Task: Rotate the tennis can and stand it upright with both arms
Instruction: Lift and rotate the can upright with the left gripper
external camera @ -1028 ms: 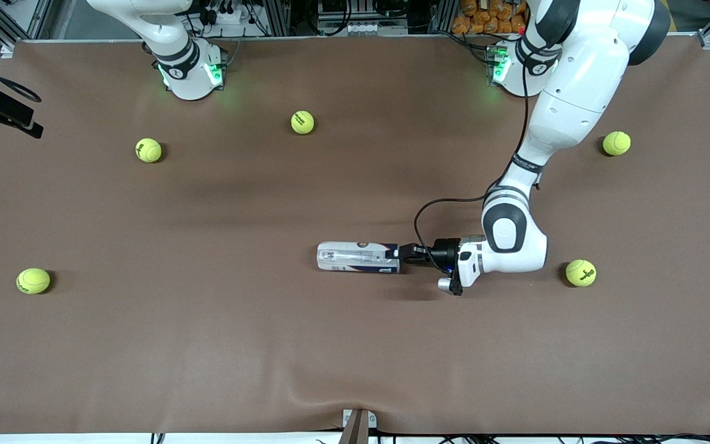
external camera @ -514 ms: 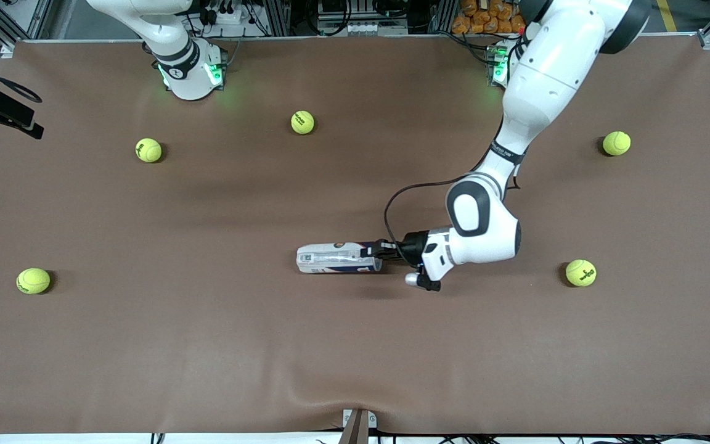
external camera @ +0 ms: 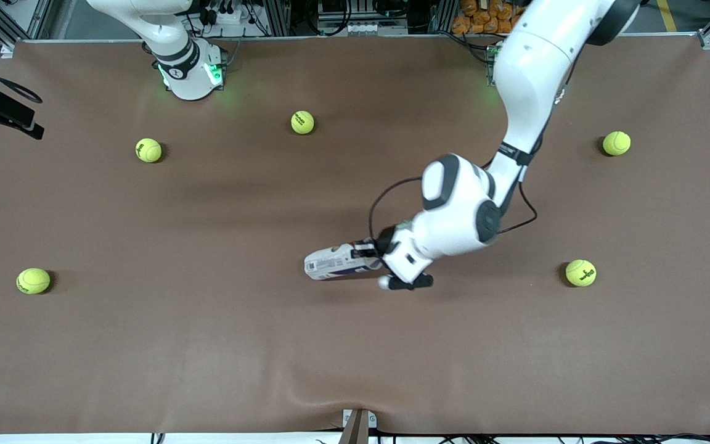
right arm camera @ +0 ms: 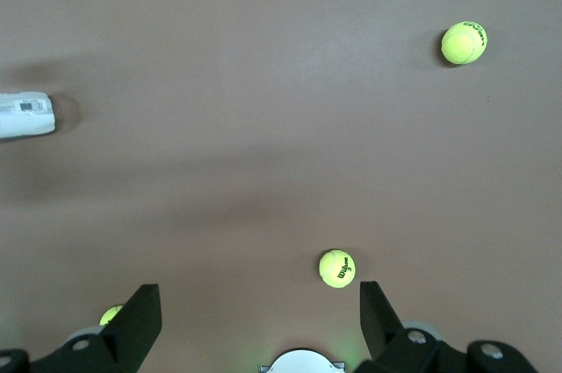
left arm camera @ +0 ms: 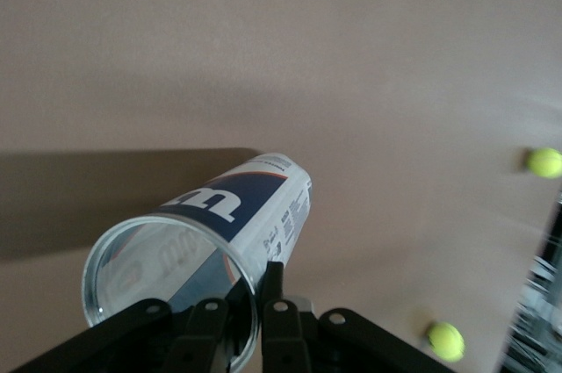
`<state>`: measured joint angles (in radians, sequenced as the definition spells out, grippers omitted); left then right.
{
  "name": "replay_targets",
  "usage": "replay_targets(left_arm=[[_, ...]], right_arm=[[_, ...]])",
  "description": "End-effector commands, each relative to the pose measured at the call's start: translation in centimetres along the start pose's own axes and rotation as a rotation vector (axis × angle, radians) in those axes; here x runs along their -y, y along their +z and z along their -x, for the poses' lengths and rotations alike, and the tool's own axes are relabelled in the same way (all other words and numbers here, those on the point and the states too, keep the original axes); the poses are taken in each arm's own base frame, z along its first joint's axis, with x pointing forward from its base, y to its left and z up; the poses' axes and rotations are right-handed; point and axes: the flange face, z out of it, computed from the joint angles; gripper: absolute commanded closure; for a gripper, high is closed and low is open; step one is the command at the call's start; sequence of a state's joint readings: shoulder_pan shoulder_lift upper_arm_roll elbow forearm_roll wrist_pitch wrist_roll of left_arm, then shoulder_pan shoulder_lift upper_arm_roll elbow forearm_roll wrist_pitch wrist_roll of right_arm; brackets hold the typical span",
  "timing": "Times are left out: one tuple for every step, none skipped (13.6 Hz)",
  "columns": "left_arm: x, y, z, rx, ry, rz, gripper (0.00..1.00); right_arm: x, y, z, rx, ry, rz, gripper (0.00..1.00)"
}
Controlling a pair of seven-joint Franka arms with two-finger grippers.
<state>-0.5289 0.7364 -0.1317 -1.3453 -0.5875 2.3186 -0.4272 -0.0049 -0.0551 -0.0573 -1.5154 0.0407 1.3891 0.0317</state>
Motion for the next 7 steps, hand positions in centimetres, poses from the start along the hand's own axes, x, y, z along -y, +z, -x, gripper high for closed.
replay_targets(left_arm=[[-3.6,-2.8,2.7,-0.095,-0.06,-0.111,1.0],[-4.4,-3.6,3.7,-0.096,-0.073,-0.148,1.0],[-5.1,-4.0,4.9,-0.088,-0.062,-0.196,1.0],[-5.8,-4.4,6.0,-0.09,-0.053,-0.234,1.0],[-6.2,-4.9,6.6,-0.101,-0.077,-0.253,1.0],[-6.7,-4.5,7.6,-0.111,-0.098,-0.282,1.0],[-7.4,-4.2,8.6,-0.13,-0.093,-0.326,1.0]], right_arm=[[0.2,0.0,0.1,-0.005,-0.01,0.013,0.0],[0.2,0.0,0.1,-0.004,-0.01,0.013,0.0],[0.2,0.0,0.1,-0.004,-0.01,0.013,0.0],[0.2,0.0,0.1,-0.004,-0.01,0.013,0.0],[0.2,0.0,0.1,-0.004,-0.011,0.015,0.0],[0.3,0.0,0.1,-0.005,-0.012,0.013,0.0],[0.3,0.0,0.1,-0.005,-0.012,0.013,0.0]])
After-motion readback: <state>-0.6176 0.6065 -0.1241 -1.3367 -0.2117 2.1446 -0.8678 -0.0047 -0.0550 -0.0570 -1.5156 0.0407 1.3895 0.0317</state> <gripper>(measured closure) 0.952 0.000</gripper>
